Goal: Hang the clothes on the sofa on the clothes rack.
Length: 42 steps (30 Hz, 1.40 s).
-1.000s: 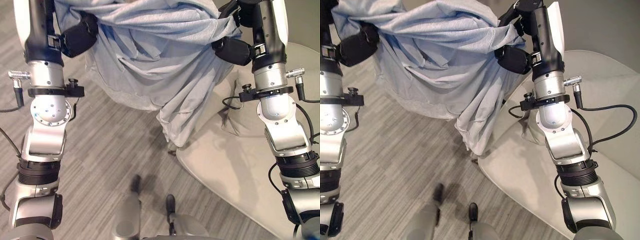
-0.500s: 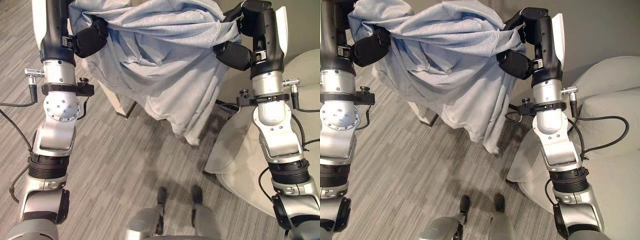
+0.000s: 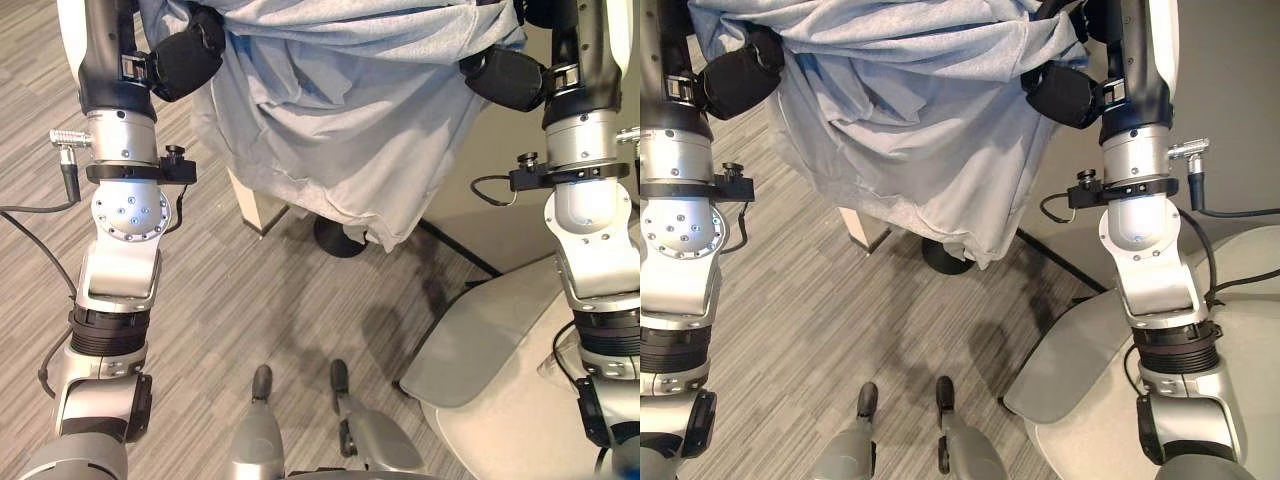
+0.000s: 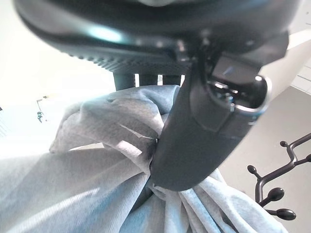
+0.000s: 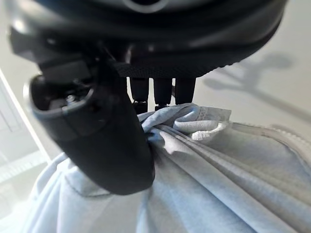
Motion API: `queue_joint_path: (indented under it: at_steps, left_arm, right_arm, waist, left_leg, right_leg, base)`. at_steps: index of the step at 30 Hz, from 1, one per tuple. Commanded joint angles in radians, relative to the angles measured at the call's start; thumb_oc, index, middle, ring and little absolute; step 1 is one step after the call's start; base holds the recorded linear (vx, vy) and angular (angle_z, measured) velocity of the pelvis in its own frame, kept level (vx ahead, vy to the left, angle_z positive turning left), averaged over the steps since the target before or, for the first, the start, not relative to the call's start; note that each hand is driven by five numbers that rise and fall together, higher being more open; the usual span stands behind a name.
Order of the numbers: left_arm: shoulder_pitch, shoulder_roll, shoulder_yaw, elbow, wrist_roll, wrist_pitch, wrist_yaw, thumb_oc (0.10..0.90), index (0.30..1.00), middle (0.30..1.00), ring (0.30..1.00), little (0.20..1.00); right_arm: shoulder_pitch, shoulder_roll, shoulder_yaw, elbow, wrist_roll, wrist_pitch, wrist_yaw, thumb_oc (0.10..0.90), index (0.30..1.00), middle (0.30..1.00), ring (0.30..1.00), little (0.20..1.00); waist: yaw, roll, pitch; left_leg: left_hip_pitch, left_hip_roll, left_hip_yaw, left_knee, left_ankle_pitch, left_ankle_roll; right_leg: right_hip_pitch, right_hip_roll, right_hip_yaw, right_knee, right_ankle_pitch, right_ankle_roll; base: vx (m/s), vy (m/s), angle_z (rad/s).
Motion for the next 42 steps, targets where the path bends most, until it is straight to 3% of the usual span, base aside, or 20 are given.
queue_joint_path:
  at_steps: [1,7,11,12,13,16,18,24,26,27,31,32,34,35,37,39,42]
  left_arm:
    - [-0.005,0.030,0.094,-0.022,0.005,-0.067,0.076,0.400,0.300,0.300,0.300,0.300]
    - [0.028,0.024,0.112,-0.045,0.004,-0.061,0.072,0.400,0.300,0.300,0.300,0.300]
    - [0.015,0.009,0.096,-0.060,-0.009,-0.062,0.070,0.400,0.300,0.300,0.300,0.300]
    - [0.012,0.005,0.090,-0.065,-0.013,-0.062,0.067,0.400,0.300,0.300,0.300,0.300]
    - [-0.004,0.010,0.083,-0.068,-0.015,-0.062,0.066,0.400,0.300,0.300,0.300,0.300]
    - [-0.041,0.016,0.060,-0.048,-0.014,-0.068,0.066,0.400,0.300,0.300,0.300,0.300]
    - [-0.091,0.028,0.029,-0.002,-0.016,-0.059,0.077,0.400,0.300,0.300,0.300,0.300]
    - [-0.124,0.058,-0.009,0.003,-0.007,-0.069,0.076,0.400,0.300,0.300,0.300,0.300]
    - [-0.122,0.068,-0.002,0.005,-0.007,-0.071,0.078,0.400,0.300,0.300,0.300,0.300]
    - [-0.109,0.065,0.013,-0.008,-0.006,-0.070,0.079,0.400,0.300,0.300,0.300,0.300]
    - [-0.088,0.061,0.045,-0.014,0.003,-0.072,0.086,0.400,0.300,0.300,0.300,0.300]
    - [-0.090,0.063,0.049,-0.011,0.005,-0.070,0.092,0.400,0.300,0.300,0.300,0.300]
    - [-0.115,0.072,0.050,-0.001,0.006,-0.068,0.102,0.400,0.300,0.300,0.300,0.300]
    - [-0.130,0.073,0.035,-0.006,0.003,-0.069,0.102,0.400,0.300,0.300,0.300,0.300]
    - [-0.134,0.072,0.042,0.005,-0.003,-0.065,0.105,0.400,0.300,0.300,0.300,0.300]
    - [-0.133,0.012,0.031,-0.012,-0.012,-0.079,0.097,0.400,0.300,0.300,0.300,0.300]
    - [-0.111,0.008,0.039,-0.020,-0.012,-0.078,0.096,0.400,0.300,0.300,0.300,0.300]
  right_arm:
    - [0.036,-0.039,-0.132,0.008,0.017,-0.046,-0.080,0.400,0.300,0.300,0.300,0.300]
    - [0.098,-0.006,-0.172,-0.010,0.014,-0.047,-0.075,0.400,0.300,0.300,0.300,0.300]
    - [0.116,-0.001,-0.216,-0.022,0.010,-0.039,-0.091,0.400,0.300,0.300,0.300,0.300]
    - [0.120,0.000,-0.229,-0.025,0.005,-0.038,-0.092,0.400,0.300,0.300,0.300,0.300]
    - [0.104,-0.010,-0.238,-0.034,-0.018,-0.038,-0.096,0.400,0.300,0.300,0.300,0.300]
    - [0.096,-0.017,-0.267,-0.023,-0.026,-0.039,-0.118,0.400,0.300,0.300,0.300,0.300]
    - [0.025,-0.020,-0.227,0.031,-0.018,-0.032,-0.132,0.400,0.300,0.300,0.300,0.300]
    - [-0.019,-0.037,-0.157,0.048,-0.009,-0.026,-0.123,0.400,0.300,0.300,0.300,0.300]
    - [-0.035,-0.033,-0.136,0.033,0.005,-0.027,-0.120,0.400,0.300,0.300,0.300,0.300]
    - [-0.048,-0.042,-0.114,0.029,0.011,-0.025,-0.117,0.400,0.300,0.300,0.300,0.300]
    - [-0.037,-0.060,-0.133,0.015,-0.001,-0.026,-0.129,0.400,0.300,0.300,0.300,0.300]
    - [-0.035,-0.077,-0.151,0.015,-0.014,-0.026,-0.145,0.400,0.300,0.300,0.300,0.300]
    - [-0.054,-0.119,-0.144,0.020,-0.016,-0.024,-0.157,0.400,0.300,0.300,0.300,0.300]
    - [-0.060,-0.144,-0.131,0.021,-0.017,-0.026,-0.152,0.400,0.300,0.300,0.300,0.300]
    - [-0.068,-0.148,-0.134,0.019,-0.018,-0.026,-0.149,0.400,0.300,0.300,0.300,0.300]
    - [-0.103,-0.223,-0.091,0.032,0.010,-0.044,-0.146,0.400,0.300,0.300,0.300,0.300]
    - [-0.080,-0.227,-0.099,0.024,0.008,-0.045,-0.140,0.400,0.300,0.300,0.300,0.300]
  waist:
    - [-0.033,0.051,-0.256]
    - [-0.038,0.059,-0.266]
    - [-0.045,0.029,-0.231]
    - [-0.048,0.032,-0.227]
    - [-0.035,0.040,-0.221]
    - [-0.020,0.042,-0.211]
    - [-0.002,0.060,-0.200]
    - [0.000,0.059,-0.220]
    - [0.000,0.085,-0.194]
    - [-0.005,0.113,-0.160]
    - [-0.028,0.135,-0.153]
    - [-0.046,0.137,-0.143]
    - [-0.069,0.138,-0.119]
    - [-0.070,0.124,-0.122]
    - [-0.077,0.115,-0.127]
    - [-0.109,0.111,-0.205]
    - [-0.120,0.111,-0.229]
  left_leg:
    - [0.100,0.029,-0.019,0.002,-0.062,0.102]
    - [0.126,0.046,-0.027,0.017,-0.018,0.115]
    - [0.024,0.005,-0.027,0.218,-0.052,0.107]
    - [0.017,0.001,-0.013,0.209,-0.059,0.104]
    - [-0.009,-0.045,-0.011,0.136,-0.096,0.097]
    - [-0.042,-0.079,0.019,0.010,-0.045,0.080]
    - [-0.061,-0.103,-0.003,0.002,-0.065,0.066]
    - [-0.024,-0.132,0.005,0.002,-0.070,0.068]
    - [0.024,-0.125,-0.006,0.002,-0.067,0.069]
    - [0.065,-0.107,-0.004,0.002,-0.068,0.062]
    - [0.102,-0.099,-0.030,0.002,-0.082,0.066]
    - [0.116,-0.098,-0.043,0.002,-0.094,0.073]
    - [0.135,-0.085,-0.047,0.002,-0.113,0.083]
    - [0.126,-0.079,-0.042,0.002,-0.122,0.084]
    - [0.123,-0.080,-0.039,0.002,-0.121,0.082]
    - [0.126,0.001,-0.023,0.002,-0.103,0.088]
    - [0.132,0.025,-0.013,0.002,-0.095,0.090]
  right_leg:
    - [-0.008,-0.026,-0.021,0.005,-0.131,0.011]
    - [0.023,-0.006,0.005,0.005,-0.130,0.007]
    - [0.051,-0.023,0.008,0.005,-0.113,-0.001]
    - [0.059,-0.024,-0.001,0.005,-0.114,-0.001]
    - [0.068,-0.018,-0.011,0.005,-0.122,-0.004]
    - [0.076,-0.012,-0.014,0.005,-0.115,-0.005]
    - [0.096,-0.018,-0.023,0.005,-0.122,-0.007]
    - [0.125,-0.073,-0.019,0.019,-0.094,-0.031]
    - [0.080,-0.078,-0.019,0.182,-0.078,-0.040]
    - [0.040,-0.062,-0.006,0.267,-0.089,-0.045]
    - [-0.037,-0.080,0.005,0.135,-0.103,-0.049]
    - [-0.095,-0.075,0.025,0.018,-0.112,-0.039]
    - [-0.183,-0.060,0.048,0.005,-0.127,-0.018]
    - [-0.172,-0.066,0.042,0.005,-0.164,-0.027]
    - [-0.156,-0.075,0.025,0.005,-0.137,-0.023]
    - [-0.087,-0.067,-0.009,0.005,-0.125,0.005]
    - [-0.064,-0.056,-0.018,0.005,-0.121,0.013]
  base:
    - [0.09,-0.137,-0.13]
    - [0.06,-0.123,-0.06]
    - [-0.03,-0.155,0.03]
    - [0.06,-0.076,0.31]
    - [0.07,-0.003,0.52]
    - [0.03,0.028,0.24]
    - [0.09,0.139,-0.02]
    - [0.10,0.168,-0.37]
    - [0.15,0.210,-0.39]
    - [0.14,0.138,-0.59]
    - [0.14,-0.017,-0.40]
    - [0.18,-0.120,-0.02]
    - [0.17,-0.204,0.13]
    - [0.16,-0.257,0.35]
    - [0.14,-0.266,1.01]
    - [0.40,-0.586,0.72]
    - [0.18,-0.214,0.72]
